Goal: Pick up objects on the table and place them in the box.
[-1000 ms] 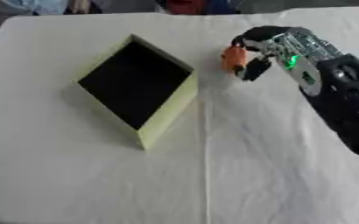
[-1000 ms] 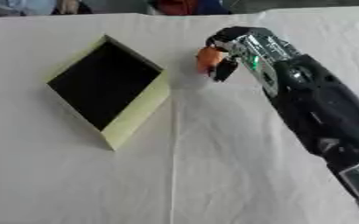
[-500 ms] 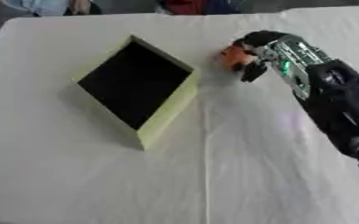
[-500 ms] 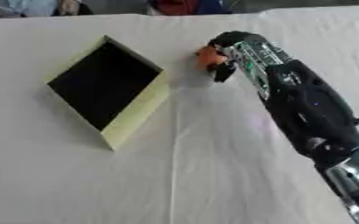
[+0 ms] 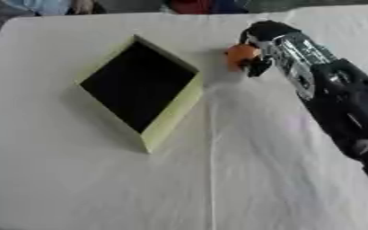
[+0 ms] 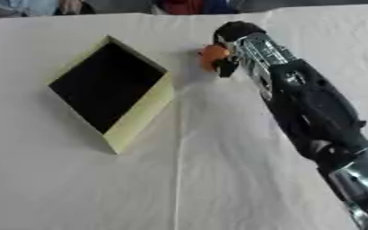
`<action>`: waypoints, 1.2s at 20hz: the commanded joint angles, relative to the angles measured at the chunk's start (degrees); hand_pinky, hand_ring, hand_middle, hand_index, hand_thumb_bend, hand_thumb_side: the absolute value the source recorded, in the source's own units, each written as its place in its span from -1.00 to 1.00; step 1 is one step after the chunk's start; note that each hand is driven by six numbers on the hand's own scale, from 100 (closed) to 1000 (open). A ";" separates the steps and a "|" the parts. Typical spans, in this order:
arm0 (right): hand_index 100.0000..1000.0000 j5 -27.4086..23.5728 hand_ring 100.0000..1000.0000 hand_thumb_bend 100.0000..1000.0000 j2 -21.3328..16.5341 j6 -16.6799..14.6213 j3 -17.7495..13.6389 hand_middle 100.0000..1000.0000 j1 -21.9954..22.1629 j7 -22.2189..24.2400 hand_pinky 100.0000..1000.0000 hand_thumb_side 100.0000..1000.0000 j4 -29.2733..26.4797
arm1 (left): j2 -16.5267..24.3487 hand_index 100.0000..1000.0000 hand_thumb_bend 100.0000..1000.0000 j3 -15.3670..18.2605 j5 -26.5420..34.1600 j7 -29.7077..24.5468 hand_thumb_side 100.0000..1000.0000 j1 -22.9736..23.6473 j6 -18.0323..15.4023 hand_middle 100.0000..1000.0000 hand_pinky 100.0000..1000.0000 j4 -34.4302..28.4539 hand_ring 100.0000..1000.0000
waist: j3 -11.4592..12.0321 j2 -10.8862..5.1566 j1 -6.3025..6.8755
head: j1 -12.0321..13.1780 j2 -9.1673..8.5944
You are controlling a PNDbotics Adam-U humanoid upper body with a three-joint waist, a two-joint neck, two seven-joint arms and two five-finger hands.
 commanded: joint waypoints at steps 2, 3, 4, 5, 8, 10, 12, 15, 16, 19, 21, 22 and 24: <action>0.16 -2.87 0.60 -1.00 -2.27 2.36 1.17 -0.18 -1.68 -2.71 0.63 -1.00 -4.64 | 0.75 0.47 -1.00 0.13 0.09 -0.48 0.24 -0.58 0.03 0.38 0.15 -1.12 0.24 | -0.03 -1.34 -0.05 | 0.17 -0.53; 0.16 -3.06 0.59 -1.00 -2.48 2.88 1.38 -0.18 -1.84 -2.83 0.63 -1.00 -5.56 | 0.77 0.47 -1.00 0.12 0.07 -0.54 0.24 -0.59 0.04 0.38 0.15 -1.12 0.24 | -0.05 -1.41 -0.08 | 0.15 -0.54; 0.16 -3.18 0.58 -1.00 -2.66 3.37 1.47 -0.19 -2.01 -2.84 0.62 -1.00 -6.59 | 0.80 0.47 -1.00 0.12 0.05 -0.62 0.24 -0.59 0.04 0.38 0.15 -1.12 0.24 | -0.07 -1.48 -0.11 | 0.13 -0.57; 0.16 -3.31 0.58 -1.00 -2.80 3.83 1.54 -0.19 -2.14 -2.72 0.62 -1.00 -7.60 | 0.81 0.47 -1.00 0.12 0.03 -0.67 0.24 -0.58 0.05 0.38 0.15 -1.12 0.24 | -0.09 -1.53 -0.13 | 0.11 -0.59; 0.16 -3.91 0.58 -1.00 -3.23 4.74 1.60 -0.19 -2.84 -2.34 0.62 -1.00 -11.51 | 0.85 0.47 -1.00 0.15 -0.01 -0.77 0.24 -0.55 0.11 0.38 0.15 -1.12 0.24 | -0.15 -1.70 -0.20 | 0.12 -0.60; 0.15 -4.38 0.57 -1.00 -3.53 4.99 1.88 -0.20 -3.27 -1.63 0.61 -1.00 -14.51 | 0.89 0.47 -1.00 0.16 -0.03 -0.81 0.24 -0.56 0.11 0.38 0.15 -1.12 0.24 | -0.20 -1.77 -0.28 | 0.11 -0.55; 0.14 -4.98 0.55 -1.00 -3.65 4.99 2.32 -0.20 -3.87 -0.71 0.60 -1.00 -17.60 | 0.92 0.47 -1.00 0.15 -0.06 -0.85 0.23 -0.56 0.12 0.38 0.15 -1.12 0.24 | -0.20 -1.84 -0.34 | 0.10 -0.49; 0.14 -6.10 0.54 -1.00 -3.53 4.96 3.16 -0.21 -4.72 0.86 0.58 -1.00 -22.04 | 0.96 0.47 -1.00 0.14 -0.09 -0.86 0.23 -0.56 0.13 0.38 0.15 -1.12 0.24 | -0.12 -1.92 -0.39 | 0.05 -0.42; 0.14 -6.64 0.53 -1.00 -3.27 4.85 3.61 -0.21 -5.07 1.54 0.58 -1.00 -23.40 | 0.96 0.47 -1.00 0.13 -0.09 -0.88 0.23 -0.54 0.14 0.38 0.15 -1.12 0.24 | -0.07 -1.95 -0.40 | 0.03 -0.39; 0.14 -8.43 0.50 -1.00 -2.20 4.88 5.18 -0.21 -6.05 3.80 0.52 -1.00 -26.28 | 0.94 0.47 -1.00 0.08 -0.05 -0.95 0.23 -0.56 0.14 0.39 0.15 -1.12 0.24 | 0.05 -2.00 -0.44 | -0.18 -0.34; 0.13 -9.66 0.48 -1.00 -0.71 4.93 6.43 -0.21 -6.77 5.37 0.48 -1.00 -27.44 | 0.92 0.47 -1.00 0.02 0.02 -1.01 0.23 -0.61 0.13 0.39 0.15 -1.12 0.24 | 0.21 -2.03 -0.44 | -0.42 -0.29; 0.13 -10.12 0.47 -1.00 0.15 5.03 6.97 -0.21 -7.08 6.04 0.47 -1.00 -27.77 | 0.91 0.47 -1.00 0.01 0.05 -1.04 0.23 -0.60 0.14 0.39 0.15 -1.12 0.24 | 0.28 -2.03 -0.43 | -0.56 -0.29; 0.13 -10.75 0.46 -1.00 1.64 5.15 7.88 -0.21 -7.47 7.08 0.46 -1.00 -28.02 | 0.84 0.47 -1.00 -0.02 0.11 -1.08 0.24 -0.59 0.16 0.39 0.15 -1.12 0.24 | 0.42 -2.02 -0.43 | -0.72 -0.31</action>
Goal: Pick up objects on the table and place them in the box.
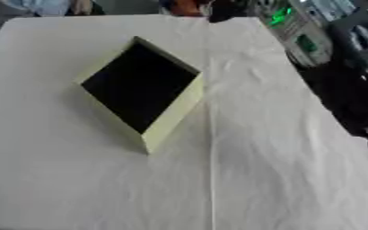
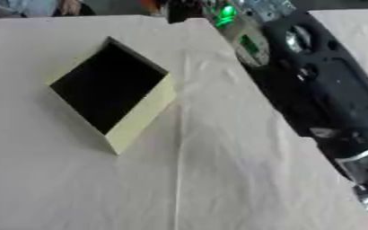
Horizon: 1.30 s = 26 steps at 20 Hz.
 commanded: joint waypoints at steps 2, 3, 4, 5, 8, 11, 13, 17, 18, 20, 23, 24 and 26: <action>0.13 -1.68 0.45 -1.00 2.84 0.01 1.64 -0.21 -2.03 2.28 0.44 -1.00 -1.31 | 0.78 0.47 -1.00 -0.04 0.19 -0.32 0.23 -0.60 -0.09 0.39 0.15 -1.12 0.24 | 0.36 -1.37 0.10 | -0.53 -0.29; 0.13 -1.92 0.45 -1.00 3.62 -0.02 2.12 -0.21 -2.09 2.69 0.43 -1.00 -0.85 | 0.76 0.47 -1.00 -0.04 0.22 -0.36 0.23 -0.62 -0.11 0.39 0.15 -1.12 0.24 | 0.45 -1.35 0.10 | -0.61 -0.31; 0.12 -2.21 0.44 -1.00 4.34 0.00 2.45 -0.21 -2.05 2.96 0.43 -1.00 -0.41 | 0.74 0.47 -1.00 -0.05 0.26 -0.37 0.23 -0.65 -0.12 0.39 0.15 -1.12 0.24 | 0.55 -1.34 0.10 | -0.66 -0.33; 0.12 -2.36 0.44 -1.00 4.82 -0.05 2.78 -0.21 -2.06 3.08 0.43 -1.00 -0.04 | 0.72 0.47 -1.00 -0.05 0.29 -0.39 0.23 -0.66 -0.12 0.39 0.15 -1.12 0.24 | 0.61 -1.33 0.10 | -0.69 -0.34; 0.12 -2.83 0.43 -1.00 6.25 -0.27 3.80 -0.21 -1.93 3.52 0.40 -1.00 1.42 | 0.64 0.47 -1.00 -0.08 0.35 -0.47 0.23 -0.71 -0.12 0.39 0.15 -1.12 0.24 | 0.80 -1.31 0.03 | -0.85 -0.31; 0.12 -3.31 0.43 -1.00 7.29 -0.47 4.52 -0.22 -1.58 3.75 0.40 -1.00 2.97 | 0.60 0.47 -1.00 -0.11 0.40 -0.57 0.23 -0.78 -0.10 0.39 0.15 -1.12 0.24 | 0.95 -1.30 0.01 | -0.89 -0.35; 0.12 -3.47 0.43 -1.00 7.68 -0.59 4.80 -0.21 -1.25 3.75 0.39 -1.00 4.14 | 0.58 0.47 -1.00 -0.10 0.40 -0.56 0.23 -0.80 -0.11 0.39 0.15 -1.12 0.24 | 1.06 -1.30 0.00 | -0.94 -0.36; 0.12 -3.31 0.43 -1.00 8.32 -1.07 4.88 -0.21 -0.41 3.20 0.38 -1.00 6.83 | 0.51 0.47 -1.00 -0.15 0.46 -0.61 0.23 -0.83 -0.08 0.39 0.15 -1.12 0.24 | 1.18 -1.27 0.02 | -0.94 -0.41; 0.12 -3.28 0.43 -1.00 8.52 -1.30 4.92 -0.21 -0.21 3.06 0.38 -1.00 7.49 | 0.49 0.47 -1.00 -0.17 0.49 -0.64 0.23 -0.85 -0.09 0.39 0.15 -1.12 0.24 | 1.21 -1.26 0.04 | -0.94 -0.44; 0.12 -3.17 0.43 -1.00 8.99 -1.92 5.10 -0.21 0.15 2.89 0.38 -1.00 8.78 | 0.43 0.47 -1.00 -0.21 0.53 -0.70 0.23 -0.86 -0.08 0.39 0.15 -1.12 0.24 | 1.25 -1.23 0.08 | -0.98 -0.47; 0.12 -3.10 0.44 -1.00 9.95 -3.20 5.61 -0.20 0.65 3.14 0.39 -1.00 10.80 | 0.35 0.47 -1.00 -0.25 0.61 -0.77 0.23 -0.90 -0.05 0.39 0.15 -1.12 0.24 | 1.34 -1.17 0.13 | -1.14 -0.49; 0.13 -3.06 0.44 -1.00 10.27 -3.68 5.79 -0.20 0.79 3.31 0.39 -1.00 11.45 | 0.33 0.47 -1.00 -0.27 0.64 -0.80 0.23 -0.92 -0.06 0.39 0.15 -1.12 0.24 | 1.38 -1.15 0.14 | -1.15 -0.49; 0.13 -3.10 0.45 -1.00 10.89 -4.76 6.14 -0.19 1.06 3.84 0.40 -1.00 12.75 | 0.29 0.47 -1.00 -0.27 0.70 -0.81 0.23 -0.95 -0.05 0.39 0.15 -1.12 0.24 | 1.46 -1.10 0.14 | -1.21 -0.51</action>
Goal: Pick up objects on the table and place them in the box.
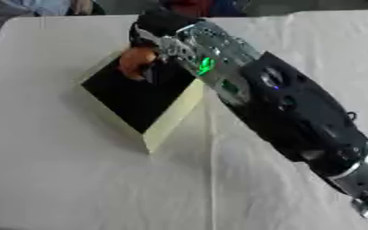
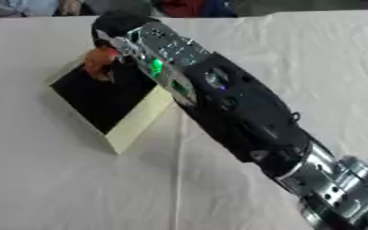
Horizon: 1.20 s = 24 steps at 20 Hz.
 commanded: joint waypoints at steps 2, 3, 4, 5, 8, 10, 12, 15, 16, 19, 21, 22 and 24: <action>0.14 -0.12 0.45 -1.00 1.22 -2.26 0.28 -0.19 -0.69 0.91 0.41 -1.00 1.89 | 0.53 0.47 -1.00 0.06 0.22 -0.29 0.23 -0.79 -0.06 0.39 0.15 -1.12 0.24 | 0.27 -1.07 0.23 | -0.24 -0.50; 0.15 -0.19 0.46 -1.00 1.43 -2.77 0.39 -0.18 -0.57 1.22 0.41 -1.00 2.42 | 0.53 0.47 -1.00 0.06 0.24 -0.30 0.23 -0.82 -0.06 0.39 0.15 -1.12 0.24 | 0.29 -1.06 0.22 | -0.25 -0.52; 0.15 -0.24 0.46 -1.00 1.60 -3.20 0.42 -0.18 -0.48 1.45 0.42 -1.00 2.89 | 0.52 0.47 -1.00 0.06 0.26 -0.30 0.23 -0.85 -0.06 0.39 0.15 -1.12 0.24 | 0.31 -1.06 0.20 | -0.25 -0.54; 0.15 -0.24 0.46 -1.00 1.76 -3.58 0.41 -0.17 -0.41 1.58 0.42 -1.00 3.27 | 0.51 0.47 -1.00 0.06 0.28 -0.30 0.23 -0.87 -0.06 0.39 0.15 -1.12 0.24 | 0.32 -1.07 0.20 | -0.24 -0.56; 0.22 0.01 0.50 -1.00 2.12 -4.51 0.28 -0.12 -0.19 1.68 0.46 -1.00 3.94 | 0.46 0.47 -1.00 0.05 0.29 -0.31 0.23 -0.85 -0.03 0.39 0.15 -1.12 0.24 | 0.33 -1.09 0.20 | -0.25 -0.65; 0.37 0.52 0.57 -1.00 2.20 -5.22 0.27 0.06 -0.11 1.77 0.50 -0.94 3.94 | 0.44 0.47 -1.00 0.06 0.30 -0.31 0.23 -0.85 -0.02 0.39 0.15 -1.12 0.24 | 0.32 -1.09 0.20 | -0.29 -0.69; 0.55 1.60 0.65 -1.00 2.20 -6.01 0.30 0.24 -0.09 2.16 0.55 -0.82 3.71 | 0.42 0.47 -1.00 0.06 0.30 -0.32 0.23 -0.84 -0.01 0.39 0.15 -1.12 0.24 | 0.30 -1.09 0.20 | -0.27 -0.67; 0.80 3.94 0.79 -1.00 2.08 -7.11 0.32 0.50 -0.11 3.38 0.65 -0.53 3.48 | 0.36 0.47 -1.00 0.05 0.32 -0.35 0.24 -0.82 0.02 0.40 0.15 -1.12 0.24 | 0.28 -1.09 0.20 | -0.30 -0.67; 0.83 4.92 0.81 -1.00 1.99 -7.41 0.29 0.54 -0.12 3.85 0.67 -0.48 3.36 | 0.35 0.47 -1.00 0.06 0.33 -0.34 0.23 -0.81 0.02 0.40 0.15 -1.12 0.24 | 0.28 -1.10 0.21 | -0.31 -0.67; 0.83 8.71 0.82 -1.00 1.77 -8.22 -0.54 0.54 0.01 4.52 0.68 -0.44 2.36 | 0.35 0.47 -1.00 0.11 0.33 -0.28 0.23 -0.79 0.02 0.40 0.15 -1.12 0.24 | 0.24 -1.15 0.26 | -0.24 -0.67; 0.80 9.90 0.81 -1.00 1.45 -8.17 -1.35 0.51 0.08 4.05 0.67 -0.49 0.99 | 0.35 0.47 -1.00 0.13 0.29 -0.26 0.23 -0.76 0.02 0.40 0.15 -1.12 0.24 | 0.17 -1.20 0.27 | -0.21 -0.68; 0.78 10.06 0.81 -1.00 1.26 -8.02 -1.63 0.50 0.08 3.85 0.66 -0.52 0.16 | 0.35 0.47 -1.00 0.13 0.28 -0.26 0.23 -0.75 0.03 0.40 0.15 -1.12 0.24 | 0.14 -1.22 0.28 | -0.20 -0.67; 0.76 9.65 0.80 -1.00 0.58 -7.29 -2.21 0.48 -0.11 3.34 0.65 -0.57 -2.70 | 0.39 0.46 -1.00 0.17 0.24 -0.22 0.23 -0.71 0.02 0.40 0.15 -1.12 0.24 | 0.05 -1.29 0.31 | -0.13 -0.59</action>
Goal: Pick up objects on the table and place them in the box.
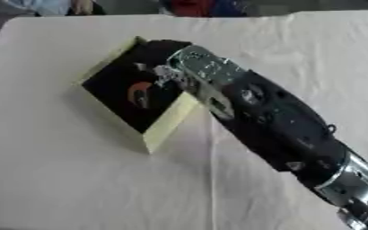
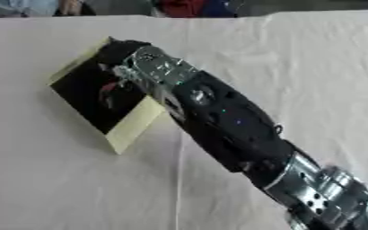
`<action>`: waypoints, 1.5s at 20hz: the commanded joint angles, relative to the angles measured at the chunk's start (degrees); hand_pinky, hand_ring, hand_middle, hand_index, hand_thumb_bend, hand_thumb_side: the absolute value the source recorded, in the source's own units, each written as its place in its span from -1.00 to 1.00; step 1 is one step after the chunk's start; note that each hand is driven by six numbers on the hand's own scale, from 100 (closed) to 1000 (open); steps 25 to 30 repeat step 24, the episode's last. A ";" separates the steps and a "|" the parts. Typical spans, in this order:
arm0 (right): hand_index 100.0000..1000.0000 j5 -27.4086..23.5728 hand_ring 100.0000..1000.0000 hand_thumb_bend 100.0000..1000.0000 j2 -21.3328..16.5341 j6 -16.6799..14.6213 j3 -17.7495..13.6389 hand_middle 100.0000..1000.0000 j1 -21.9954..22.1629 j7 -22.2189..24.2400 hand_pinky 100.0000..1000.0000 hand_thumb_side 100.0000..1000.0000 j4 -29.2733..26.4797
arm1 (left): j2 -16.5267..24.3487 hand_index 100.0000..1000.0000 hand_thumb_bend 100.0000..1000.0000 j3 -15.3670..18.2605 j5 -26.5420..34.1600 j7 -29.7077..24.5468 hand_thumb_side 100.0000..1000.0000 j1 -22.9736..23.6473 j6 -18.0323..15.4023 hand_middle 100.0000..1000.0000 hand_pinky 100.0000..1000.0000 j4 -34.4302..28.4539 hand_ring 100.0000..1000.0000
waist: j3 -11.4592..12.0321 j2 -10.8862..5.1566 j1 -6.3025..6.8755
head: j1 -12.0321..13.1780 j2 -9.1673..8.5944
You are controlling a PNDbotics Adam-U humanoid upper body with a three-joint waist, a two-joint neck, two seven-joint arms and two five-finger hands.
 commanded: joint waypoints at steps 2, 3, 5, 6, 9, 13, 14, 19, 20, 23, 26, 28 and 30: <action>0.76 -0.42 0.79 -1.00 -2.11 1.52 -1.79 0.49 -1.51 -0.69 0.64 -0.05 -7.70 | 0.66 0.46 -1.00 0.21 -0.02 0.01 0.23 -0.38 -0.06 0.40 0.15 -1.12 0.24 | -0.08 -1.37 0.30 | 0.10 -0.56; 0.76 -0.76 0.79 -1.00 -2.69 2.10 -2.23 0.46 -1.65 -0.77 0.64 -0.67 -9.83 | 0.68 0.46 -1.00 0.21 -0.05 0.03 0.23 -0.34 -0.05 0.40 0.15 -1.12 0.24 | -0.16 -1.41 0.31 | 0.14 -0.55; 0.74 -1.33 0.78 -1.00 -4.03 3.14 -3.51 0.43 -1.80 -0.84 0.64 -0.71 -14.53 | 0.72 0.46 -1.00 0.25 -0.09 0.09 0.23 -0.28 -0.03 0.40 0.15 -1.12 0.24 | -0.35 -1.51 0.34 | 0.23 -0.53; 0.72 -1.59 0.77 -1.00 -4.76 3.60 -4.20 0.42 -1.77 -0.87 0.63 -0.69 -16.90 | 0.74 0.46 -1.00 0.26 -0.12 0.12 0.23 -0.25 -0.03 0.40 0.15 -1.12 0.24 | -0.43 -1.55 0.36 | 0.28 -0.51; 0.70 -2.01 0.75 -1.00 -7.15 4.82 -6.68 0.38 -1.24 -1.30 0.62 -0.92 -23.91 | 0.83 0.46 -1.00 0.34 -0.25 0.26 0.23 -0.15 -0.02 0.40 0.15 -1.12 0.24 | -0.74 -1.67 0.44 | 0.48 -0.42; 0.68 -3.20 0.75 -1.00 -10.93 6.46 -9.74 0.39 0.39 -3.11 0.60 -1.00 -31.07 | 0.96 0.46 -1.00 0.48 -0.43 0.49 0.23 0.02 -0.08 0.40 0.15 -1.12 0.24 | -1.19 -1.71 0.56 | 0.83 -0.38; 0.68 -3.80 0.75 -1.00 -12.00 6.72 -10.41 0.39 0.94 -3.87 0.60 -1.00 -32.59 | 1.00 0.46 -1.00 0.53 -0.49 0.56 0.23 0.06 -0.11 0.40 0.15 -1.12 0.24 | -1.29 -1.70 0.59 | 0.91 -0.34; 0.61 -9.64 0.74 -1.00 -17.94 7.11 -14.57 0.38 5.22 -12.98 0.58 -0.63 -39.58 | 1.08 0.46 -1.00 0.81 -0.81 1.02 0.23 0.30 -0.08 0.40 0.15 -1.12 0.24 | -1.90 -1.58 0.69 | 1.44 0.23; 0.61 -11.31 0.73 -1.00 -19.04 7.32 -15.60 0.38 6.56 -16.00 0.57 -0.58 -40.90 | 1.10 0.46 -1.00 0.85 -0.86 1.10 0.23 0.31 -0.10 0.40 0.15 -1.12 0.24 | -2.01 -1.54 0.69 | 1.56 0.31; 0.61 -16.32 0.75 -1.00 -21.74 7.33 -18.35 0.40 10.88 -24.99 0.55 0.12 -43.83 | 1.13 0.46 -1.00 1.01 -0.99 1.38 0.23 0.32 -0.16 0.40 0.15 -1.12 0.24 | -2.26 -1.40 0.71 | 1.97 0.44; 0.61 -17.91 0.76 -1.00 -22.50 7.04 -19.35 0.41 12.65 -27.91 0.54 0.18 -44.61 | 1.12 0.46 -1.00 1.07 -1.03 1.49 0.23 0.32 -0.19 0.40 0.15 -1.12 0.23 | -2.35 -1.36 0.72 | 2.18 0.45; 0.61 -17.91 0.76 -1.00 -22.50 7.04 -19.35 0.41 12.65 -27.91 0.54 0.18 -44.61 | 1.12 0.46 -1.00 1.07 -1.03 1.49 0.23 0.32 -0.19 0.40 0.15 -1.12 0.23 | -2.35 -1.36 0.72 | 2.18 0.45; 0.61 -17.91 0.76 -1.00 -22.50 7.04 -19.35 0.41 12.65 -27.91 0.54 0.18 -44.61 | 1.12 0.46 -1.00 1.07 -1.03 1.49 0.23 0.32 -0.19 0.40 0.15 -1.12 0.23 | -2.35 -1.36 0.72 | 2.18 0.45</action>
